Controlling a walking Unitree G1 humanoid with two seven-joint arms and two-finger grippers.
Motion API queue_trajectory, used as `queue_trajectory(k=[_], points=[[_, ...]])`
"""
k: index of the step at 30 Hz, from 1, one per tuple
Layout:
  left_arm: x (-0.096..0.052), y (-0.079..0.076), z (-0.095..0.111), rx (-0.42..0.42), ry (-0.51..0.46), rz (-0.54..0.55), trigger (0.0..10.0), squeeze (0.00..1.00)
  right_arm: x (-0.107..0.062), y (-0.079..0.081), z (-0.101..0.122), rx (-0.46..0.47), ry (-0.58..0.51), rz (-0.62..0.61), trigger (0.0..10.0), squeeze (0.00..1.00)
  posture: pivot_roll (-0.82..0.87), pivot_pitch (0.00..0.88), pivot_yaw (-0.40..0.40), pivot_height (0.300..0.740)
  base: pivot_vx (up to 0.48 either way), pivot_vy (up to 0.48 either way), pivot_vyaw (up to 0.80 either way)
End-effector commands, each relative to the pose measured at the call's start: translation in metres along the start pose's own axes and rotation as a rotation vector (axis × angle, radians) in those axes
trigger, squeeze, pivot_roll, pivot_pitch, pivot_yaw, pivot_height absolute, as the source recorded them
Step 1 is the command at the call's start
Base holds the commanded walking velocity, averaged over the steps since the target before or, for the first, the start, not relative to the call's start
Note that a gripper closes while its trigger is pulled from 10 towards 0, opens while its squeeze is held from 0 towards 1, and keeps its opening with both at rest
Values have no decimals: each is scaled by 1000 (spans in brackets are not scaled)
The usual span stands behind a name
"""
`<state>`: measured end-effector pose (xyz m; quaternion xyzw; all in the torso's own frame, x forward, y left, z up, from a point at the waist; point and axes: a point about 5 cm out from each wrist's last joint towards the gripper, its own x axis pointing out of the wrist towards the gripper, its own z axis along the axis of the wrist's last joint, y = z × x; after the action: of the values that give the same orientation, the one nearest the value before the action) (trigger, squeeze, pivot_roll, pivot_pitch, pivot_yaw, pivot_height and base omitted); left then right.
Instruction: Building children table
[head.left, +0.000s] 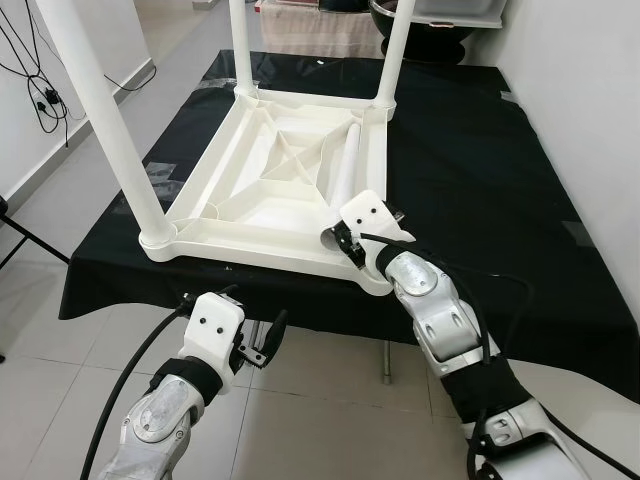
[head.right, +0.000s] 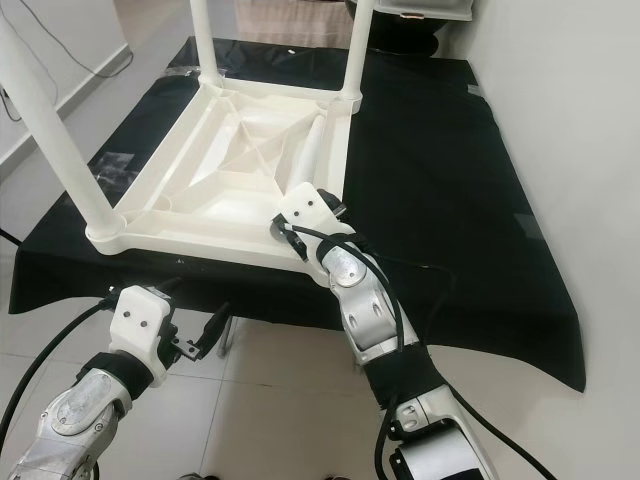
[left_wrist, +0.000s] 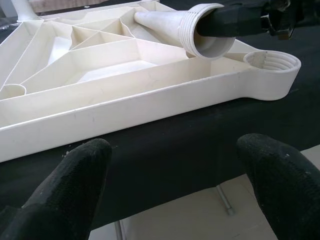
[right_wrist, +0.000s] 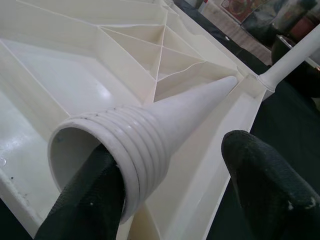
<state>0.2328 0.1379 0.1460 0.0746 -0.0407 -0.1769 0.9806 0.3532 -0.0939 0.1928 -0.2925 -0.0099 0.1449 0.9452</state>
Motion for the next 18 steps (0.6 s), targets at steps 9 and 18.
queue_trajectory(k=[9, 18], points=[[0, 2, 2, 10, -6, 15, 10000, 0, 3, 2, -6, -25, 3, -52, 0, 0, 49, 131, -49, 740, 0, 0, 0], [11, 5, 13, -14, -51, 36, 10000, 0, 6, -8, -6, 23, -8, -109, 0, 0, 60, 120, -50, 740, 0, 0, 0]])
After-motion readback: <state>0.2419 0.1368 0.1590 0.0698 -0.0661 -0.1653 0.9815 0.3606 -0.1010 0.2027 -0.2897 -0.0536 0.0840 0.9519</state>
